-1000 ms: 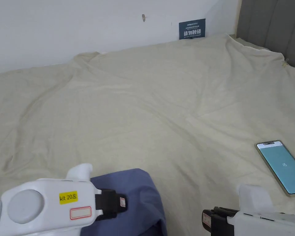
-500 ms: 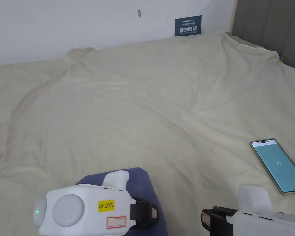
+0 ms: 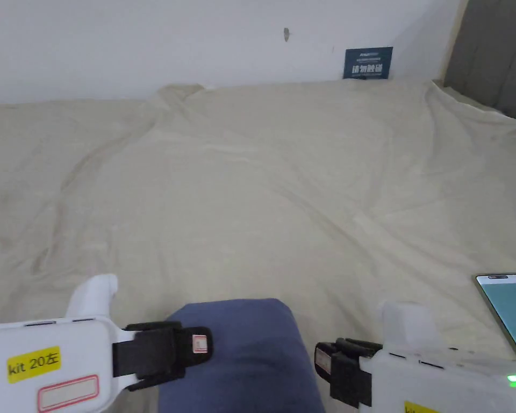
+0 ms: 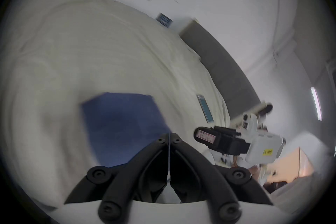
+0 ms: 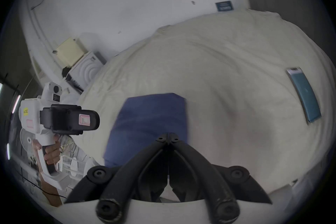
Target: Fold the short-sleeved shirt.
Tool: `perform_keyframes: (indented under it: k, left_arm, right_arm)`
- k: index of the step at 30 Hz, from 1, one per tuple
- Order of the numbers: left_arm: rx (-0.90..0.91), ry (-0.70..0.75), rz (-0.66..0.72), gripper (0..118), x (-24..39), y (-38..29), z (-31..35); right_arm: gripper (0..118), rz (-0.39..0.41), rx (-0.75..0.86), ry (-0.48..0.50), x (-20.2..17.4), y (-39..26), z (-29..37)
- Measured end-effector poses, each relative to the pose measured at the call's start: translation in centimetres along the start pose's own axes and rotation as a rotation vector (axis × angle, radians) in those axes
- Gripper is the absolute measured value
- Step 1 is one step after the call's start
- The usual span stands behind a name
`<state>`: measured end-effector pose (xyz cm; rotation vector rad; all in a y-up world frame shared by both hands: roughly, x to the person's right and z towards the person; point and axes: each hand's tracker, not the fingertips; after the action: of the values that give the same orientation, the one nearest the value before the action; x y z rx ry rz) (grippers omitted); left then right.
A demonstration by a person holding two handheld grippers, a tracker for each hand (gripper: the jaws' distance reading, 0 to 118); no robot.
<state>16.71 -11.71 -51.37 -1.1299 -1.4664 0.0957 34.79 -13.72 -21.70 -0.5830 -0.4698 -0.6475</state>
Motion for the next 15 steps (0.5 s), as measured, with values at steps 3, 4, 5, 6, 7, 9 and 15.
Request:
perform_keyframes:
  k: [3,4,5,6,7,9,15]
  left_arm:
    - [0.08,0.027,0.163,1,-3.7,-0.4,2.6]
    - [0.1,0.044,0.202,1,-4.8,-0.6,3.2]
    - [0.112,0.073,0.241,1,-5.9,-1.0,3.7]
    - [0.105,0.102,0.24,1,-6.5,-1.3,3.8]
    - [0.096,0.126,0.243,1,-7.2,-1.6,3.9]
    - [0.078,0.126,0.268,1,-8.4,-2.0,3.6]
    - [-0.037,0.024,0.353,58,-9.9,-2.2,-0.4]
  right_arm:
    - [0,0.032,-0.036,0.038,-2.2,1.2,-3.2]
    - [0,0.053,-0.039,0.027,-3.0,1.3,-4.1]
    - [0,0.09,-0.039,0.016,-3.6,1.4,-5.3]
    - [0,0.123,-0.053,-0.019,-4.1,1.3,-6.4]
    - [0,0.141,-0.071,-0.047,-4.5,1.1,-7.5]
    - [0,0.142,-0.108,-0.087,-4.4,0.4,-9.2]
    - [0,0.055,-0.122,-0.07,-2.9,-1.5,-9.4]
